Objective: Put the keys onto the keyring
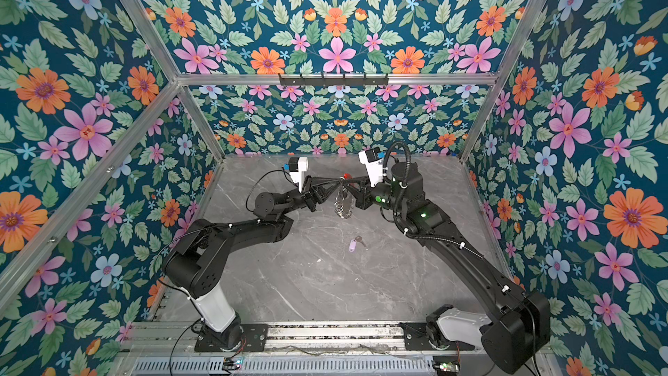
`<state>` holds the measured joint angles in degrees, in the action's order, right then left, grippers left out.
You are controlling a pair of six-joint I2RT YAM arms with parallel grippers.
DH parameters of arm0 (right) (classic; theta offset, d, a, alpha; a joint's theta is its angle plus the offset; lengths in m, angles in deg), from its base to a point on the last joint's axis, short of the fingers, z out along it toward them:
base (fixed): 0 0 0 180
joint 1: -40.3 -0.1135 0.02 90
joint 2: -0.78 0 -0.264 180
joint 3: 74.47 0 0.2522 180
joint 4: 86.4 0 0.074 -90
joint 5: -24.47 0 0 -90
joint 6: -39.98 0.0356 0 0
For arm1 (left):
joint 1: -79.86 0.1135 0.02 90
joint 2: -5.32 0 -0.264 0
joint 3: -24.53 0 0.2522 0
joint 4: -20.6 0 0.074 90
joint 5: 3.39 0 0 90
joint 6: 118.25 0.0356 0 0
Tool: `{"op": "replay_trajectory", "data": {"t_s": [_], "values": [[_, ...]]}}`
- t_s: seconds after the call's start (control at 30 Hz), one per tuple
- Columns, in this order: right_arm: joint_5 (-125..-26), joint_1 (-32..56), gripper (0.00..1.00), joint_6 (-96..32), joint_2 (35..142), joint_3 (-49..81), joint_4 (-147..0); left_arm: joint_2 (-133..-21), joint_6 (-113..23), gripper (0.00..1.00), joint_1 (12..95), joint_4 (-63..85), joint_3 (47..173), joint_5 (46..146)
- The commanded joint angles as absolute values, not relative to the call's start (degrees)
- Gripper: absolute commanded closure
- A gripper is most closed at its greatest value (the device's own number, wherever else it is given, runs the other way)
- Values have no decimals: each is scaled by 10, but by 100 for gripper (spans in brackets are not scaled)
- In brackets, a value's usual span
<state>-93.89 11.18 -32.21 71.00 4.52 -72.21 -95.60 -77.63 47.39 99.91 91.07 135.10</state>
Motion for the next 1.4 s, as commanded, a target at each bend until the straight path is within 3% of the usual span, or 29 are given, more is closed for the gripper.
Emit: {"op": "replay_trajectory", "data": {"t_s": [0.0,0.17,0.33,0.73,1.37], "values": [[-942,111,100,-342,704,56,-727,-956,-756,92,474,1023,913,1370],[-933,110,100,-376,704,71,-691,-940,-700,78,481,1002,892,1374],[-925,110,100,-446,699,80,-644,-891,-574,76,492,931,846,1382],[-914,98,100,-592,721,111,-532,-782,-172,70,492,464,889,1424],[-913,69,100,-592,737,101,-540,-795,-166,74,492,443,935,1496]]}}
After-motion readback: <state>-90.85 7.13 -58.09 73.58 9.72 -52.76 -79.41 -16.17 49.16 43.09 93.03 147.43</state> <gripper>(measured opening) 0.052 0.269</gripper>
